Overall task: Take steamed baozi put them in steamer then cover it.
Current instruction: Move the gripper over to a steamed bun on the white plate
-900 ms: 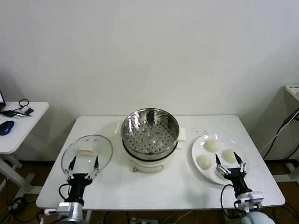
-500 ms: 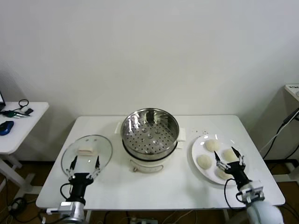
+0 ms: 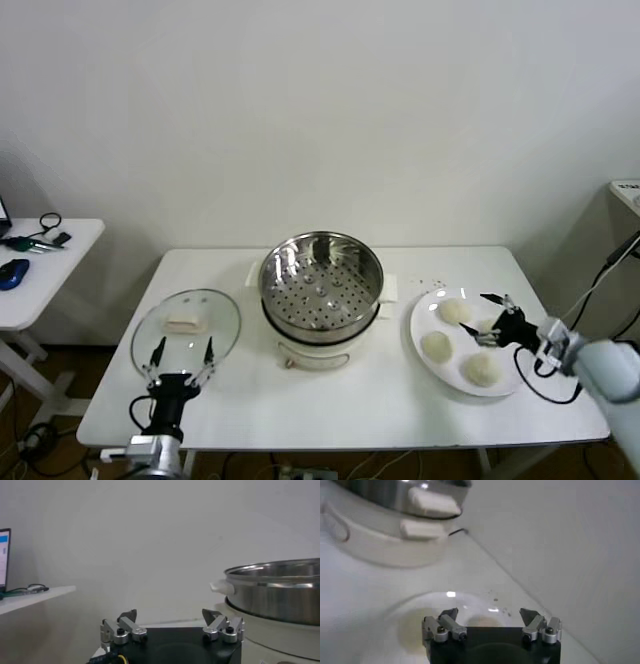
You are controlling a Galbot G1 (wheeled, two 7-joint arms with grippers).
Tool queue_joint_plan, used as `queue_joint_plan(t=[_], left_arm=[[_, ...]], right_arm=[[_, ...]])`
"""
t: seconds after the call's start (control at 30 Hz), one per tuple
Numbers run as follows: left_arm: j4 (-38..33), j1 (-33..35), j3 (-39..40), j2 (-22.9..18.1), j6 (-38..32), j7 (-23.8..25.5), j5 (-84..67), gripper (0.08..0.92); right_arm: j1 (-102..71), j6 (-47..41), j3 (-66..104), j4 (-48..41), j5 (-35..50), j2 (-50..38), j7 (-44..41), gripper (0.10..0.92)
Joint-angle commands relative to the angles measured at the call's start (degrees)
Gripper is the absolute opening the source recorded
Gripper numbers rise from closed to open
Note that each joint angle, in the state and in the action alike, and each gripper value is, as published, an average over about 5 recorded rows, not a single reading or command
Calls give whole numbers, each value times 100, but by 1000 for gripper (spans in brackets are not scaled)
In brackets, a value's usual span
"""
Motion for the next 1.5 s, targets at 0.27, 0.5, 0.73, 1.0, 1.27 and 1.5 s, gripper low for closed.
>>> queue_joint_plan(t=[0.27,0.5,0.73,1.0,1.27,1.5], left_arm=[[29,18,-42,113,46,-21,-162,823],[47,-72,-86,140,122,-27,-214,823],[74,-162,-170,145,187,-39,-267,823],[123,-200,-249,201,206,-44,-308,823],[161,-215,-245,223,209,-51,-311,823],[132,-211,-241,234,211,-53,-314,823]], right_arm=[[5182,208,-5341,-2568,-592,28,-1940,823],[5594,489,-6019,-3457,-839,929,-2107,823],[5594,610,-6344,-4016,-873,1601,-2117,823],[5389,739,-6229,-4528,-1041,1977,-2091,823],[5103,742,-5925,-4787,-1294,2218,-1996,823],[4914,715,-5647,-4832,-1504,2401,-1926,823]])
